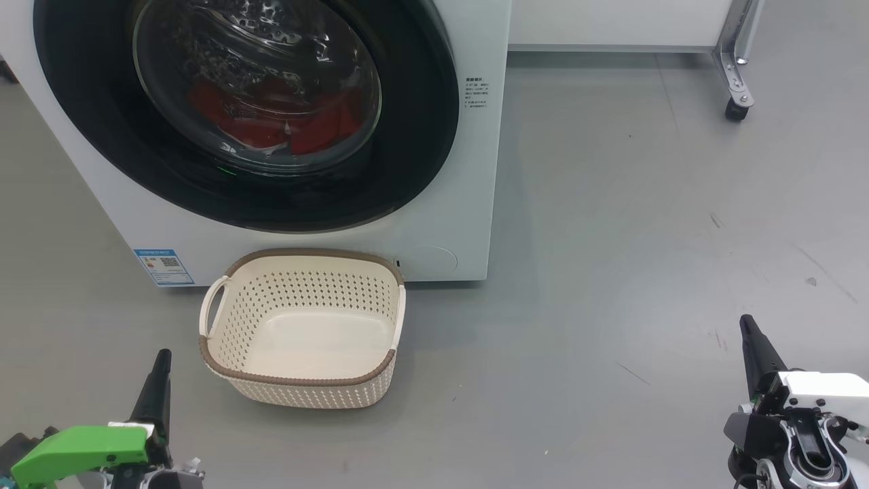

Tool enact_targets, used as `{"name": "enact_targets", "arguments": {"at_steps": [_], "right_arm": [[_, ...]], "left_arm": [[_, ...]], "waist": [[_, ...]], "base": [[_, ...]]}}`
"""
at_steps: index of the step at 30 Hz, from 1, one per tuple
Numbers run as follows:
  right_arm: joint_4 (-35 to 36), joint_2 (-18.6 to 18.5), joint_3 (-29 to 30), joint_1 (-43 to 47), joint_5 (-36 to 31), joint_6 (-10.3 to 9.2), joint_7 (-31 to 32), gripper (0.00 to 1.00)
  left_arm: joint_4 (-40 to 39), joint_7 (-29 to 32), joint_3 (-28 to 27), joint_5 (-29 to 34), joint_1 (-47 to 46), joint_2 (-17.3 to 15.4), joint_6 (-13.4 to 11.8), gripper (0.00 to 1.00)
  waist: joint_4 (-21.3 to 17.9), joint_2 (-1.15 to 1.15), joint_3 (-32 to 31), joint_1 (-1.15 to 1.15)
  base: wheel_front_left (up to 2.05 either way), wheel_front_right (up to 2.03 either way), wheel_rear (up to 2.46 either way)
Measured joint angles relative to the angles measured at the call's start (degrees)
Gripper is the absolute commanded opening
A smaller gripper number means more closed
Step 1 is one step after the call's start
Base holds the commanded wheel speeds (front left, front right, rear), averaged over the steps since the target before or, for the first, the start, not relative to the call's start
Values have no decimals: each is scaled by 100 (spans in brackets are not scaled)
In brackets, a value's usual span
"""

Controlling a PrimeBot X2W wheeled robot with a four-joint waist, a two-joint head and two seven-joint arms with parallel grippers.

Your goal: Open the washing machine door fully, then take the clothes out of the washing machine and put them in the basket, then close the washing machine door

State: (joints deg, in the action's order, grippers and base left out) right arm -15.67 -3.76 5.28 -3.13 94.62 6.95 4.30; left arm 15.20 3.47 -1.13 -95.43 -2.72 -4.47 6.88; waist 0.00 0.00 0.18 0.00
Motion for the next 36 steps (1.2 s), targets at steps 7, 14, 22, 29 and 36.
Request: {"name": "enact_targets", "arguments": {"at_steps": [7,14,22,29,36], "right_arm": [[0,2,2,0,0,0,1,0],[0,3,7,0,0,-1,1,0],[0,4,10,0,0,0,1,0],[0,7,13,0,0,0,1,0],[-68,37,10,40,2,-4,0,100]], "left_arm": [[0,1,-3,15,0,3,0,0],[0,1,-8,15,-1,7,0,0],[0,1,-14,15,-1,8,0,0],[0,2,-19,15,-1,9,0,0],[77,0,-12,15,40,34,-4,100]], "waist": [[0,0,0,0],[0,0,0,0],[0,0,0,0],[0,0,0,0],[0,0,-1,0]], "base": [[0,0,0],[0,0,0],[0,0,0],[0,0,0],[0,0,0]]}}
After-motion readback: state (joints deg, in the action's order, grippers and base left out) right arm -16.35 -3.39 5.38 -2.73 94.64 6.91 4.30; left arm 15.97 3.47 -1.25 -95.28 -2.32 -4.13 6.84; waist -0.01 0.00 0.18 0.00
